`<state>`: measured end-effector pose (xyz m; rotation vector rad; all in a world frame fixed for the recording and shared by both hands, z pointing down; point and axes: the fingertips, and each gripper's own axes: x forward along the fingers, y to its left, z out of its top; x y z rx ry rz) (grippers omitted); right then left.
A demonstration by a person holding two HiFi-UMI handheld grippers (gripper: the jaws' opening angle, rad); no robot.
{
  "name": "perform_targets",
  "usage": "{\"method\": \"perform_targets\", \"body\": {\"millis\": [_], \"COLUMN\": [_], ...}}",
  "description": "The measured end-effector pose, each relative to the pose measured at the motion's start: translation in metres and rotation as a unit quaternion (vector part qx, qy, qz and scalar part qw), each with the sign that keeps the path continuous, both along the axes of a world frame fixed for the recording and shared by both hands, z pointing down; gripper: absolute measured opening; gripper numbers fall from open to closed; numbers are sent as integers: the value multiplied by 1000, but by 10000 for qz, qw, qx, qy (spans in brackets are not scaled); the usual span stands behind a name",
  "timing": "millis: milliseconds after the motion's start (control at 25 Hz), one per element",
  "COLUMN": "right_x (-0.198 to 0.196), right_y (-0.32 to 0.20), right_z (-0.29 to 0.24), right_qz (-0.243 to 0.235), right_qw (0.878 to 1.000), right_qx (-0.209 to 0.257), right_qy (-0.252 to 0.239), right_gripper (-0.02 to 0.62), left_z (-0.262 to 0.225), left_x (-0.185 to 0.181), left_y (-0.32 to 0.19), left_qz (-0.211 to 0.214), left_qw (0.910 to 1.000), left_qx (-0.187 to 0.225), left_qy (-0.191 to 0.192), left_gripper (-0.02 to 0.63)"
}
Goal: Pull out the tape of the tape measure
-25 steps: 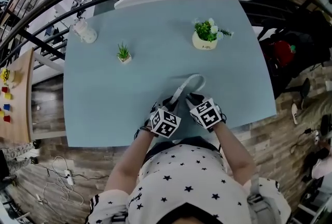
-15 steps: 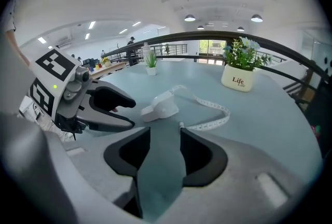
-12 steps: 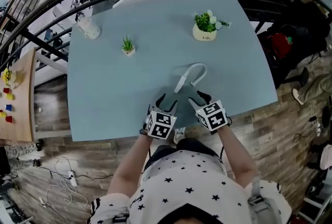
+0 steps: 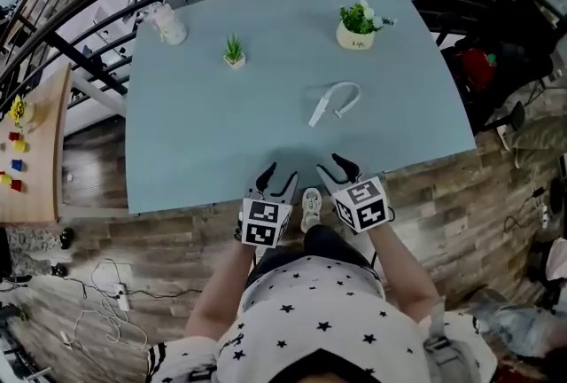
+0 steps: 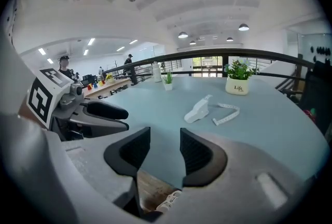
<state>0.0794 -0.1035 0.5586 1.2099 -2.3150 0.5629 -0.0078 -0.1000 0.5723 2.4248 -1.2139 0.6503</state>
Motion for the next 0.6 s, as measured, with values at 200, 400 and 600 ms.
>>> {"method": "perform_targets", "body": {"millis": [200,400,600], "right_x": [-22,-37,-42], "right_y": [47,89,131], "right_z": [-27,-52,-65], "right_qz": [-71,-95,-92], "right_qw": [9993,9980,9967], "right_qx": [287,567,731], "right_qy": [-207,-270,-339], "right_gripper": [164,129,59], "left_z": [-24,-43,-60], "left_x": [-12,-29,-41], "left_y": [47,88,125], "left_qz": [-186,-458,-639], "left_qw": [9994,9977,9958], "left_qx": [211,468,628], "left_qy": [206,164,207], "left_gripper": [184,74,25]}}
